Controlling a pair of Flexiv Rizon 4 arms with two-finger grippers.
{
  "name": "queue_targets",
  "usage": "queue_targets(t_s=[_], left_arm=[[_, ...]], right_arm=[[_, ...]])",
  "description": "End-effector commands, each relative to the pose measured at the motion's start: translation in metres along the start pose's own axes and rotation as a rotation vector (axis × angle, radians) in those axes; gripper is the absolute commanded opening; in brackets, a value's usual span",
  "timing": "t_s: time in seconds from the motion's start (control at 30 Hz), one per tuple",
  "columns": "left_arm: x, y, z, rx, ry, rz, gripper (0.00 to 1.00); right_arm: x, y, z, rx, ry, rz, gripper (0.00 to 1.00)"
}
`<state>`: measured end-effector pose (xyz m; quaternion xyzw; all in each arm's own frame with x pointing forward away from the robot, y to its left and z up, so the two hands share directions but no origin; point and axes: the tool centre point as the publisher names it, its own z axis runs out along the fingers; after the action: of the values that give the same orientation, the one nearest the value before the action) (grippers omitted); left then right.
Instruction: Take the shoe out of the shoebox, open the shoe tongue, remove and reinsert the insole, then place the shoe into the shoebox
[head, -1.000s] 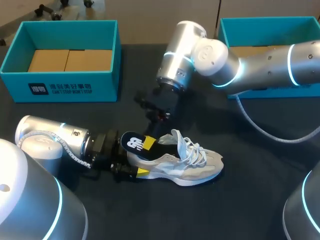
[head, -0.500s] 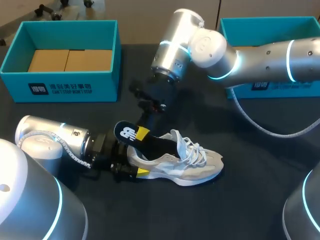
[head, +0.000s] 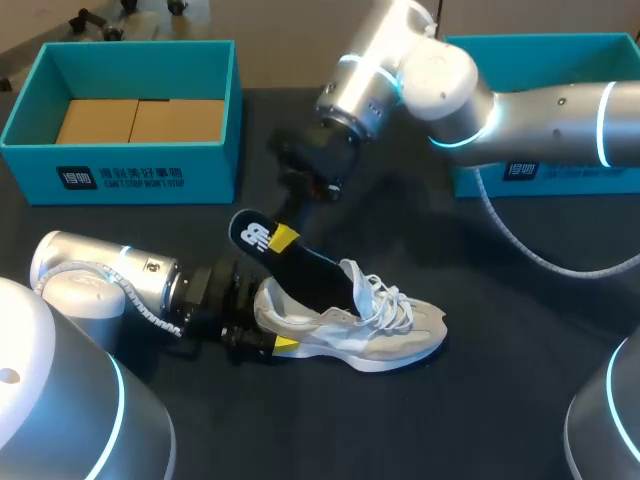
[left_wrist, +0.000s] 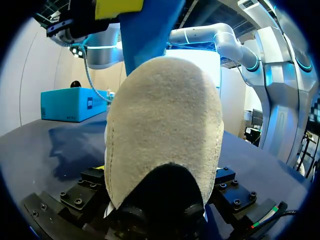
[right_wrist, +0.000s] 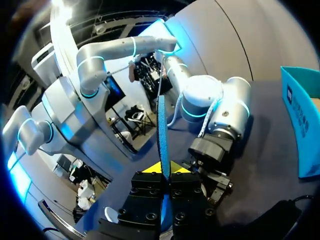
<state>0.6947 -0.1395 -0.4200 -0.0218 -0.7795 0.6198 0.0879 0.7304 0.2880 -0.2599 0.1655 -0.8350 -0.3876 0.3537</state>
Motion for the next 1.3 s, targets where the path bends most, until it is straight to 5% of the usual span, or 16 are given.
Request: queue_targets(t_s=[0.03, 0.43, 0.77, 1.3], left_arm=[[-0.001, 0.002, 0.001, -0.004, 0.001, -0.001, 0.0], [-0.001, 0.002, 0.001, -0.004, 0.001, -0.001, 0.0], [-0.001, 0.002, 0.001, -0.004, 0.001, -0.001, 0.0], [-0.001, 0.002, 0.001, -0.004, 0.001, -0.001, 0.0]], right_arm=[[0.014, 0.01, -0.005, 0.028, -0.055, 0.003, 0.0], [0.014, 0.01, -0.005, 0.028, -0.055, 0.003, 0.0], [0.02, 0.069, -0.028, -0.019, -0.05, -0.164, 0.0], [0.066, 0.105, -0.063, -0.21, -0.177, -0.216, 0.0]])
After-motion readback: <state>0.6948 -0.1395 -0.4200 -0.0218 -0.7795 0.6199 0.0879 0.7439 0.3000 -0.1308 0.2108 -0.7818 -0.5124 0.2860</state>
